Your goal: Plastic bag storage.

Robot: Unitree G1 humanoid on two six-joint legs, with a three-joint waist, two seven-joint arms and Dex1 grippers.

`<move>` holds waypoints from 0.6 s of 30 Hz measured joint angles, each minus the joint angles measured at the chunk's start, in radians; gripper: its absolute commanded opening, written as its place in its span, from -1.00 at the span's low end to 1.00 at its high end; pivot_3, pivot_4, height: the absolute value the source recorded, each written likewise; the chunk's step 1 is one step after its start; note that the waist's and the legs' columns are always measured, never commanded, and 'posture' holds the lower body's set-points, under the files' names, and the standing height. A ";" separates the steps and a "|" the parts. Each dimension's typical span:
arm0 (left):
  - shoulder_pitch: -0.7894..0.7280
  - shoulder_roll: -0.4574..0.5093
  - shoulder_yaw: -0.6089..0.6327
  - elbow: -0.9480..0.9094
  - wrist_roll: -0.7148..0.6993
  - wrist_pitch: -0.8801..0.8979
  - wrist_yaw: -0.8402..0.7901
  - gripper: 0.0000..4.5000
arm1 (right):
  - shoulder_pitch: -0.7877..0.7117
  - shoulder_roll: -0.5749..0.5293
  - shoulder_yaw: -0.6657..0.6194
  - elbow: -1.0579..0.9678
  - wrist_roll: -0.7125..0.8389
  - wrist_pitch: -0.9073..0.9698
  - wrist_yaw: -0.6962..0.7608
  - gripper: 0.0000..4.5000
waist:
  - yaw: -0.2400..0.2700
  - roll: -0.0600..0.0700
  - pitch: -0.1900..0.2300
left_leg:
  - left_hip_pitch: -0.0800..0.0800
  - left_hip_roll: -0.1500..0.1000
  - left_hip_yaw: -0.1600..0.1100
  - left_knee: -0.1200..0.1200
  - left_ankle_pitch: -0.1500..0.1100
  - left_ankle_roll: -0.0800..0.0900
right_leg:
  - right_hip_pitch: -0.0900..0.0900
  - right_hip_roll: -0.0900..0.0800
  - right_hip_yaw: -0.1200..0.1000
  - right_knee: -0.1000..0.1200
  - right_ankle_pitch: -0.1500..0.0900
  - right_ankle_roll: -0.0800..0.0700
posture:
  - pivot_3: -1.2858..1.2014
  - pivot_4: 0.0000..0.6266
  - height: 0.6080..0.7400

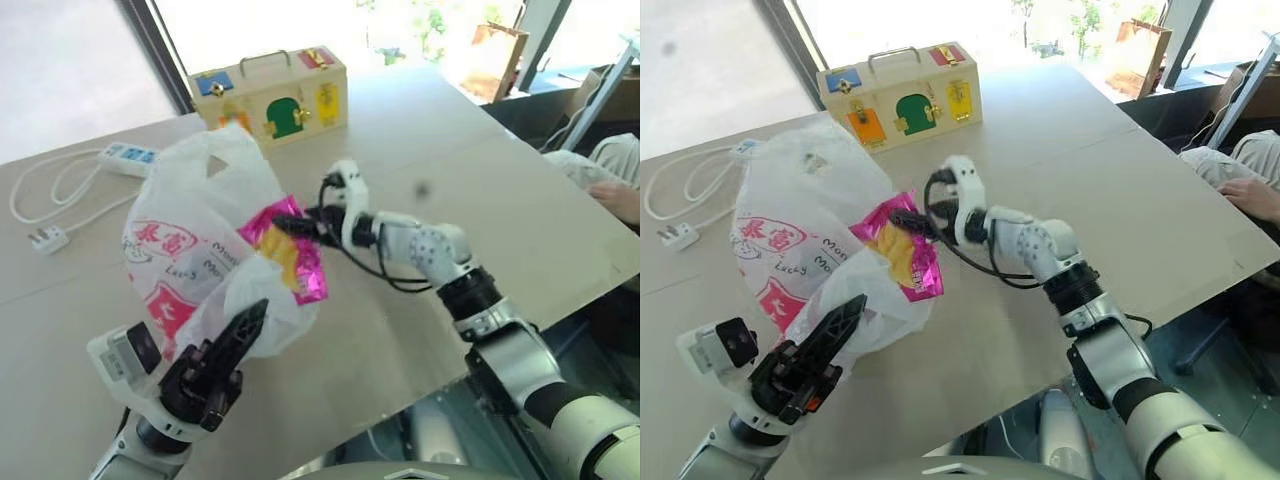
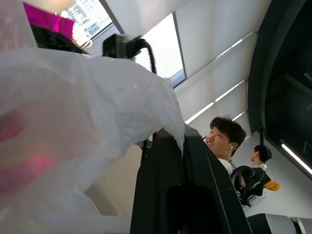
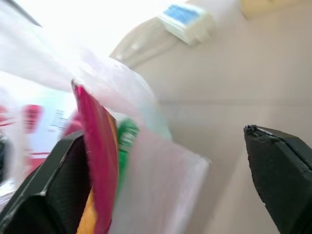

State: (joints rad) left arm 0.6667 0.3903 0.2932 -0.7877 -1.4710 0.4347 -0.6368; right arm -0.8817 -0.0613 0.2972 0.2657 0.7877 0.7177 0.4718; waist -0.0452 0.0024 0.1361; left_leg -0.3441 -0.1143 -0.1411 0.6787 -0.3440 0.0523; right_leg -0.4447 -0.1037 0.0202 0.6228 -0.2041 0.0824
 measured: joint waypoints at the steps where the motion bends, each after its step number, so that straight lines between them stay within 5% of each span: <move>1: -0.001 -0.003 -0.006 0.000 0.001 0.000 0.000 -1.00 | 0.002 -0.007 0.000 -0.012 -0.013 -0.002 0.022 0.98 | 0.000 0.000 0.000 | 0.000 0.000 0.000 0.000 0.000 0.000 | 0.000 0.000 0.000 0.000 0.000 0.000 | 0.03 -0.52 1.00; 11: 0.001 -0.005 -0.014 0.012 0.011 -0.001 -0.001 -1.00 | 0.015 -0.196 -0.053 -0.097 -0.113 -0.062 0.312 0.98 | 0.007 0.000 0.000 | -0.001 0.000 -0.001 0.001 0.000 0.000 | 0.001 -0.001 0.000 0.000 0.000 0.000 | 0.03 -0.52 1.00; 18: 0.006 -0.006 -0.014 0.013 0.011 -0.001 -0.008 -1.00 | -0.144 -0.127 -0.139 0.106 -0.296 -0.342 0.311 0.98 | 0.003 0.000 0.000 | -0.001 0.000 0.001 0.001 0.000 0.000 | 0.000 -0.001 0.001 0.000 0.000 0.000 | 0.03 -0.52 1.00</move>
State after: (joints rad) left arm 0.6729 0.3848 0.2794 -0.7746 -1.4600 0.4332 -0.6443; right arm -1.0256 -0.1879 0.1579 0.3714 0.4921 0.3754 0.7831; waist -0.0417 0.0021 0.1365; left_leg -0.3446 -0.1143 -0.1405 0.6794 -0.3441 0.0523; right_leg -0.4445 -0.1045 0.0209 0.6233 -0.2041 0.0823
